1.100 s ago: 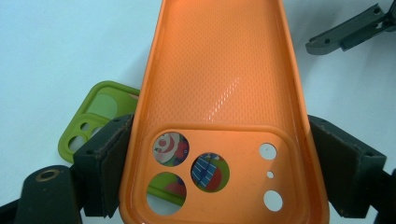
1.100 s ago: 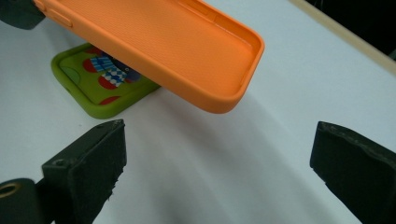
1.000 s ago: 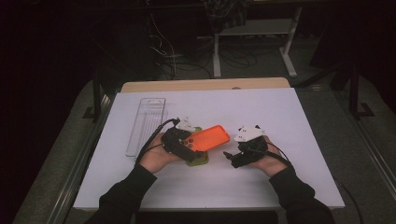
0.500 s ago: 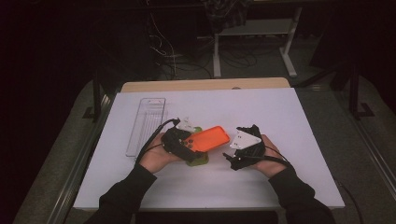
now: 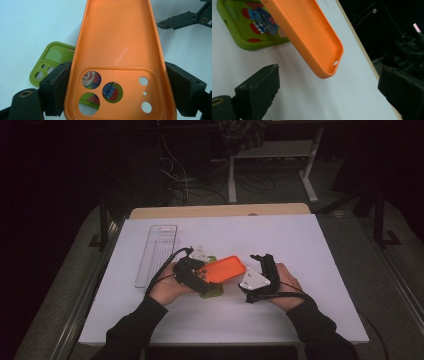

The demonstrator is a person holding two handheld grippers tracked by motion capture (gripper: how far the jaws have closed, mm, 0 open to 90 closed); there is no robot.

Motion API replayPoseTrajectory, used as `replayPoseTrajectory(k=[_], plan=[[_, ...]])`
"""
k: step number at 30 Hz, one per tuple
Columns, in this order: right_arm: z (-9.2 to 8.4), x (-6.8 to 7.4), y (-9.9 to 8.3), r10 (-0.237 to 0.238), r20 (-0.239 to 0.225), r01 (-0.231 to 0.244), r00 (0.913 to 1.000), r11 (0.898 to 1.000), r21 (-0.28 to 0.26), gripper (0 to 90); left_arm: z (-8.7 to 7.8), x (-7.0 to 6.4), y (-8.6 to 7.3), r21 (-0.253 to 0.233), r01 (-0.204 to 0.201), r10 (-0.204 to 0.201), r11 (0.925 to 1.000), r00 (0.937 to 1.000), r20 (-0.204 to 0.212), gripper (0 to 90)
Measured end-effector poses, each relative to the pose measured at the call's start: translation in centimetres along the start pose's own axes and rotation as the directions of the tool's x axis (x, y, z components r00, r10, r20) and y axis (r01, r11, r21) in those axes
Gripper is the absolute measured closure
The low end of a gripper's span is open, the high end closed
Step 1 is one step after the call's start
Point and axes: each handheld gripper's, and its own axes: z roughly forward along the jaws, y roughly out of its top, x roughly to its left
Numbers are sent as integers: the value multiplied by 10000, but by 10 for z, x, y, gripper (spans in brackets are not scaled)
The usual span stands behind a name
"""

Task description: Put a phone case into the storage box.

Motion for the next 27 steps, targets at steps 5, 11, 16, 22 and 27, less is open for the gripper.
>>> replayPoseTrajectory(k=[5,11,16,22,27], plan=[[0,5,3,-345,309,348,9989,9994,-85,30,1,-1,0,-132,184,-184,9997,9998,-6,154],[1,7,5,-1806,720,1810,9809,9835,3,31,1,-2,0,-60,211,-211,9998,9998,67,154],[3,14,10,-2323,1209,2356,9651,9718,-130,36,0,0,0,40,40,-40,10000,10000,39,154],[7,19,13,-2988,1614,3033,9406,9529,-36,45,-1,0,1,-11,82,-82,10000,10000,-1,153],[13,23,17,-3445,1672,3466,9238,9379,173,76,-3,1,2,-92,118,-118,9999,9999,1,154]])
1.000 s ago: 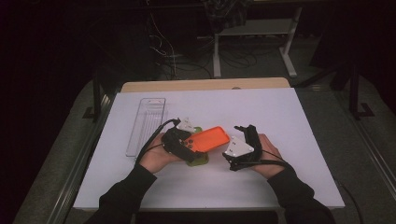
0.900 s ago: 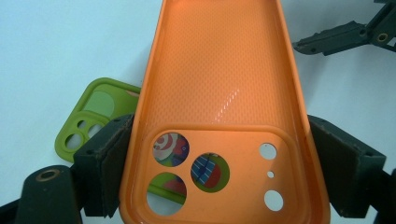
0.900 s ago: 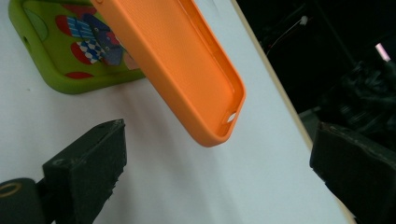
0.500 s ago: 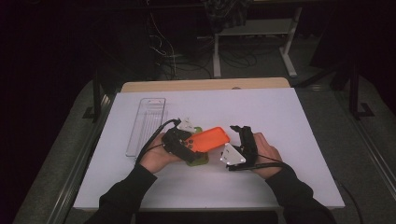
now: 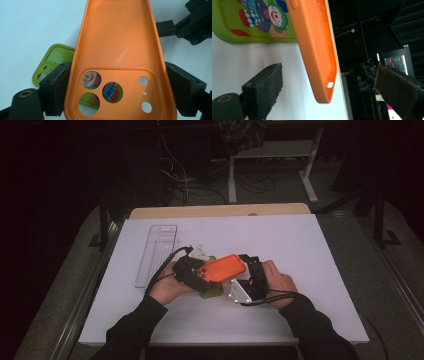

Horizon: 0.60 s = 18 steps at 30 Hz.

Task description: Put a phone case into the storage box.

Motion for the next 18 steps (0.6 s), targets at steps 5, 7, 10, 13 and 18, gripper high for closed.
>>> replayPoseTrajectory(k=[5,7,10,13,18], plan=[[4,6,4,-418,62,417,9991,9991,126,133,0,0,0,-33,-37,37,10000,10000,-30,154],[3,9,6,-467,291,461,9985,9987,197,175,-1,0,0,-38,-16,16,10000,10000,-40,154],[3,9,7,-1074,291,1071,9938,9942,126,243,-1,-1,0,-24,-9,9,10000,10000,-30,154],[1,11,9,-1305,550,1300,9899,9914,121,283,0,-2,0,-31,-28,28,10000,10000,20,154],[1,15,10,-1325,529,1323,9898,9912,84,373,1,-3,0,-3,-51,51,10000,10000,53,154]])
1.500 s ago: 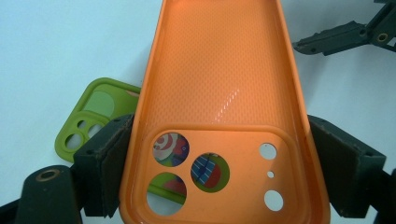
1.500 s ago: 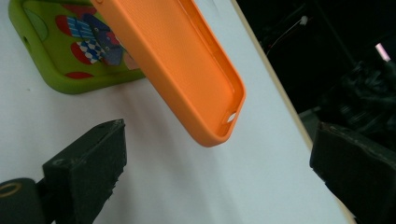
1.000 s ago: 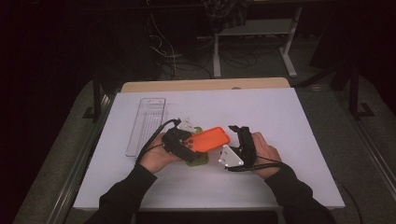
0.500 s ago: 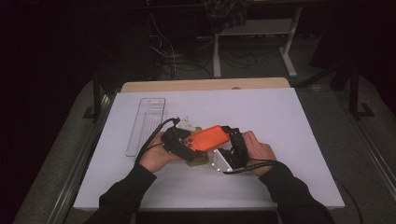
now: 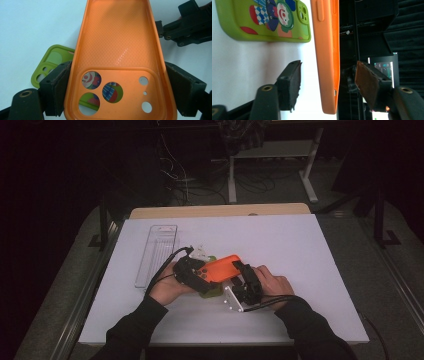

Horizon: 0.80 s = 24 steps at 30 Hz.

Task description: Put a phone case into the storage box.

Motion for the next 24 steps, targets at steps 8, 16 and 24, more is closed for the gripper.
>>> replayPoseTrajectory(k=[8,16,24], plan=[[-1,4,2,-204,-148,204,9997,9998,15,565,-1,0,0,-22,-34,34,10000,10000,-37,154],[-2,4,3,-221,67,222,9997,9997,-125,660,-1,-1,0,-104,-33,33,9999,10000,15,154],[-4,4,4,-310,203,314,9993,9993,-209,740,-1,-1,1,-125,-17,17,9999,10000,10,154]])
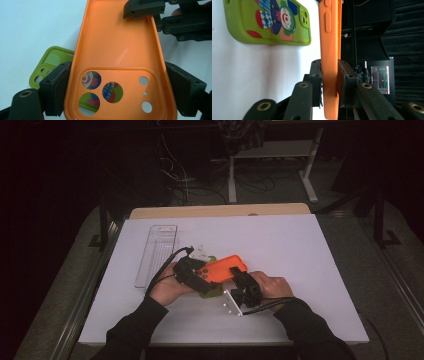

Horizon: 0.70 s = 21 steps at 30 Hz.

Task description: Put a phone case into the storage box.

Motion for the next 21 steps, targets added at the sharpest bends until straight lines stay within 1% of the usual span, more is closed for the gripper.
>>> replayPoseTrajectory(k=[1,5,9,11,12,13,15,17,18,21], plan=[[-1,0,0,4,-87,-3,10000,10000,54,746,0,0,0,-38,49,-49,10000,10000,44,154],[-1,0,1,-55,-96,56,9999,10000,74,770,-1,0,0,-107,85,-84,9999,9999,109,152],[-2,0,1,-93,-137,95,9999,9999,87,777,-2,0,0,-217,36,-34,9998,9999,113,144],[-2,0,1,-93,-113,94,9999,9999,68,777,-1,-1,-1,-536,216,-213,9983,9998,58,136],[-2,-1,1,-69,-103,70,9999,10000,70,777,-1,-1,-1,-574,189,-185,9982,9998,67,133],[-2,-1,1,-69,-79,69,9999,10000,72,778,-3,0,-1,-441,-31,30,9990,10000,-21,129],[-2,0,1,-57,-102,58,9999,9999,101,777,-5,1,-1,-523,-61,54,9986,9999,-142,100],[-2,1,0,-97,-139,99,9999,9999,140,777,-8,2,0,-655,-16,5,9978,9999,-171,77],[-1,1,-1,-113,-178,116,9998,9998,159,777,-10,3,0,-673,-6,0,9977,10000,-93,70],[0,0,-3,122,-263,-116,9996,9997,201,778,-13,5,-1,-789,78,-83,9969,10000,-51,39]])
